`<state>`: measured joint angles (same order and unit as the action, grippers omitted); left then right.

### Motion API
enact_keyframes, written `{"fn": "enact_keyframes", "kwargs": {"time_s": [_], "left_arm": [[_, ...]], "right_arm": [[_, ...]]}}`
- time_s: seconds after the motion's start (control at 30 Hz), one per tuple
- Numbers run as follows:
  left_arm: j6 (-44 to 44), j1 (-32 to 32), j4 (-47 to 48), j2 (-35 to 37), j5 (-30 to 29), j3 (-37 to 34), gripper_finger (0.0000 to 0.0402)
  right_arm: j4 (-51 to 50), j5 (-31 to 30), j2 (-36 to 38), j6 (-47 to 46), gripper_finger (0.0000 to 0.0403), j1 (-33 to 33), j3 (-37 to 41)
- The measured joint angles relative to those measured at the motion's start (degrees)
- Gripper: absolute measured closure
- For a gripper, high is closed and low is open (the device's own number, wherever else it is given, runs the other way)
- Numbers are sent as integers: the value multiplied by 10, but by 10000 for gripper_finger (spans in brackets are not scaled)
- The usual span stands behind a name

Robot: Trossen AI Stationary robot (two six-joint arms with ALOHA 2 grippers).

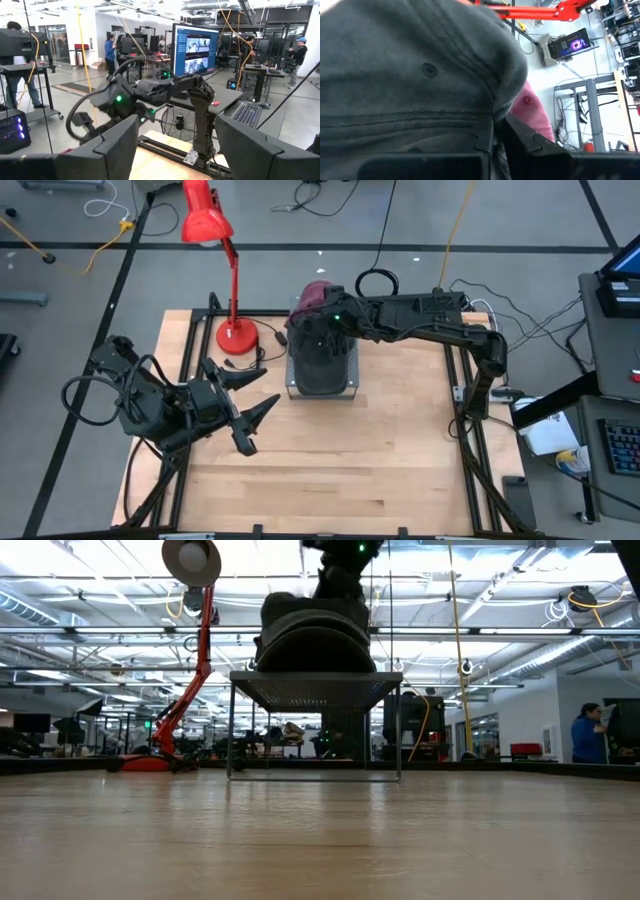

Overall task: Pick & Place hat
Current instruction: Stack the black cap on top of the black caps on the shelf

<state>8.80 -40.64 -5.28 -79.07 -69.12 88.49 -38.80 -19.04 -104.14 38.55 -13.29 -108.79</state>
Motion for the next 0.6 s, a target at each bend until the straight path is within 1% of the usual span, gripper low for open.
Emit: {"fn": "enact_keyframes", "kwargs": {"time_s": [0.23, 0.33, 0.47, 0.6], "left_arm": [[-1, 0, 1, 0, 0, 0, 133], [-1, 0, 3, 0, 0, 0, 133], [-1, 0, 3, 0, 0, 0, 133], [-1, 0, 3, 0, 0, 0, 133]], "right_arm": [[77, -2, 0, 55, 372, -6, 60], [79, -3, 0, 78, 364, -6, 74], [74, -3, 0, 79, 354, -6, 77], [76, -2, 6, 73, 327, -6, 77]]}}
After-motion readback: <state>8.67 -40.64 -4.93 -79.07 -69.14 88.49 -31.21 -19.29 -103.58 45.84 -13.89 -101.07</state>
